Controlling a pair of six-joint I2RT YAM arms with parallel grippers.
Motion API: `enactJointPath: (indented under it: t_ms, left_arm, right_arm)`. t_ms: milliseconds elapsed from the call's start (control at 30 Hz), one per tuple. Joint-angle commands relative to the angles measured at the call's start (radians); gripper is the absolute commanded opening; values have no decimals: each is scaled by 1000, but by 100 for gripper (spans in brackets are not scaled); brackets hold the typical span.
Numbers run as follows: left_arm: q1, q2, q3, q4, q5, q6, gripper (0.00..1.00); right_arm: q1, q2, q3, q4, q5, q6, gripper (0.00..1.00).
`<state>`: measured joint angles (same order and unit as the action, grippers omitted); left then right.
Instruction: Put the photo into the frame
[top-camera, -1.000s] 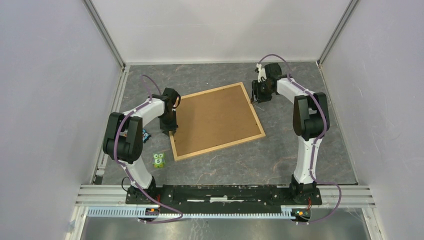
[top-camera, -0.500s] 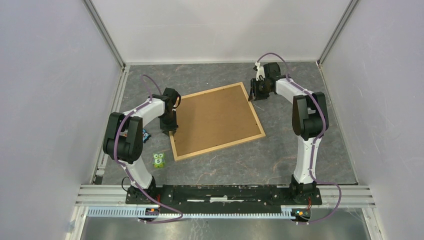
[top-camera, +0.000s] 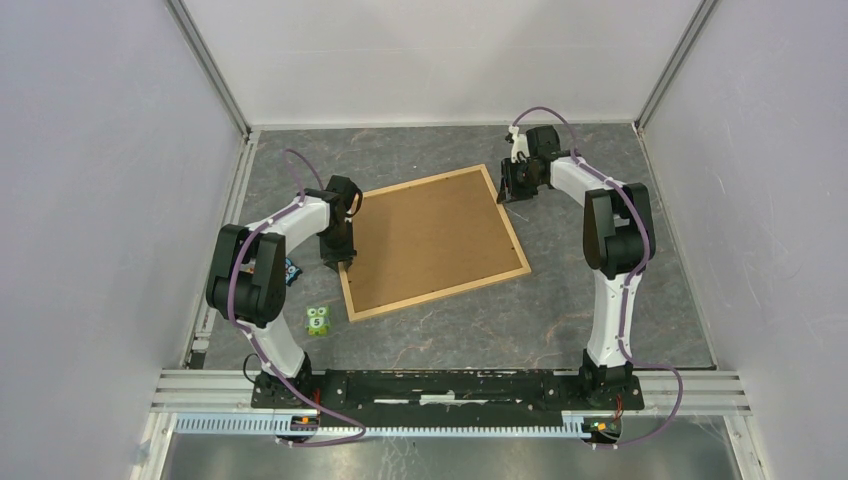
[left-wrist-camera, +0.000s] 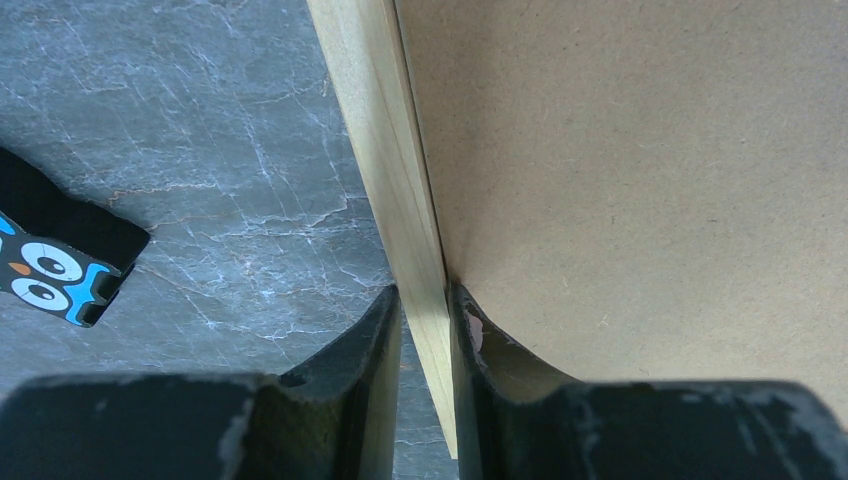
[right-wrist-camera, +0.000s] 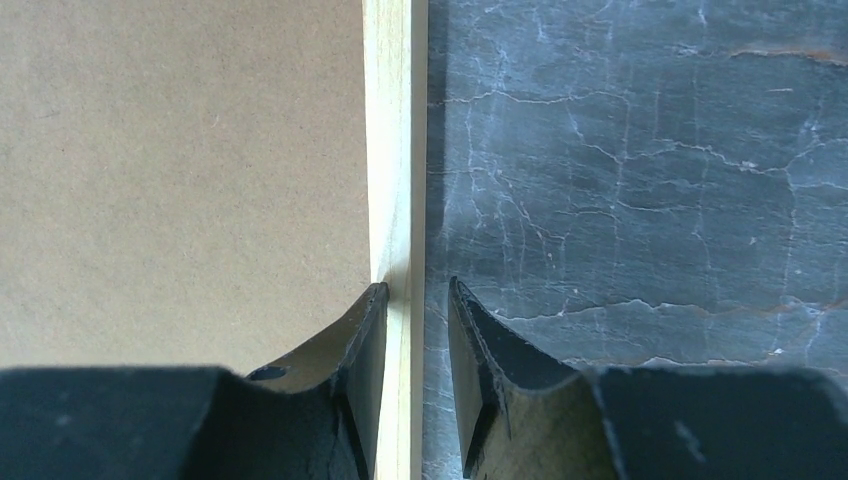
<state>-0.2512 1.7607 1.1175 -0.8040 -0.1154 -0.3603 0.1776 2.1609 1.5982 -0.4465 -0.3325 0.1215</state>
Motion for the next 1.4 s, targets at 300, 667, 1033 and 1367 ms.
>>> enactJointPath:
  t_ms: [300, 667, 1033, 1367]
  left_arm:
    - [-22, 42, -25, 22, 10, 49, 29]
    - [-23, 41, -27, 22, 8, 49, 29]
    - [-24, 68, -1, 15, 26, 58, 29]
    - [-99, 125, 114, -39, 98, 40, 27]
  right_arm:
    - [24, 51, 34, -70, 54, -60, 36]
    - [27, 67, 50, -83, 158, -55, 36]
    - [-1, -48, -152, 54, -95, 46, 28]
    - [-1, -407, -623, 204, -33, 99, 28]
